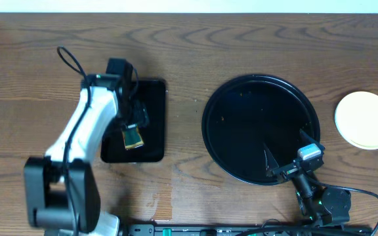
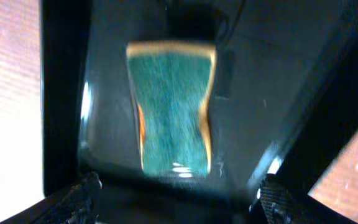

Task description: Clean dirty plates on tray and stack at the side

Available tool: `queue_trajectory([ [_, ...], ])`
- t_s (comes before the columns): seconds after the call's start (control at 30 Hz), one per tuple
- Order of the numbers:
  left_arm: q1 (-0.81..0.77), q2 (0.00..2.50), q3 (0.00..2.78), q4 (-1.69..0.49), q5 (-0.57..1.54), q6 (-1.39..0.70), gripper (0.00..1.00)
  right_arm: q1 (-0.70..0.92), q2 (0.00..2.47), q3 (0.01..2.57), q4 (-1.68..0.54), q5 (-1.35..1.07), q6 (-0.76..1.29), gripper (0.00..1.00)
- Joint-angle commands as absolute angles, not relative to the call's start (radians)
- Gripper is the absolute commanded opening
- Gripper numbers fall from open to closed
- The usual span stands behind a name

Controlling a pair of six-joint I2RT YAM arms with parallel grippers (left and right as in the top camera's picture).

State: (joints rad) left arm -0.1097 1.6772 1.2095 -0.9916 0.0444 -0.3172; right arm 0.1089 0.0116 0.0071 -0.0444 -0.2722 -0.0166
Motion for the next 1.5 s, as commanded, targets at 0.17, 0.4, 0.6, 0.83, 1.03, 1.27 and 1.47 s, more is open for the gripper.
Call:
queue_trajectory([
  [0.17,-0.16,1.234,0.937,-0.723,-0.01,-0.315,0.82,0.117,0.005,0.006,-0.049,-0.262,-0.035,0.99],
  [0.4,-0.149,0.855,0.604,-0.186,-0.011,-0.311,0.83,0.117,0.005,0.006,-0.049,-0.262,-0.035,0.99],
  [0.6,-0.092,0.503,0.272,0.16,-0.012,-0.311,0.83,0.117,0.005,0.006,-0.049,-0.262,-0.035,0.99],
  [0.83,-0.049,0.215,0.1,0.166,-0.031,-0.311,0.83,0.117,0.005,0.006,-0.049,-0.262,-0.035,0.99],
  [1.03,-0.049,0.051,0.01,0.151,-0.076,-0.311,0.83,0.117,0.005,0.006,-0.049,-0.262,-0.035,0.99],
  [1.27,-0.05,0.001,0.004,-0.03,-0.099,-0.314,0.83,0.117,0.005,0.006,-0.049,-0.262,-0.035,0.99],
  [1.47,-0.05,0.001,0.004,-0.066,-0.094,-0.296,0.83,0.117,0.005,0.006,-0.049,-0.262,-0.035,0.99],
])
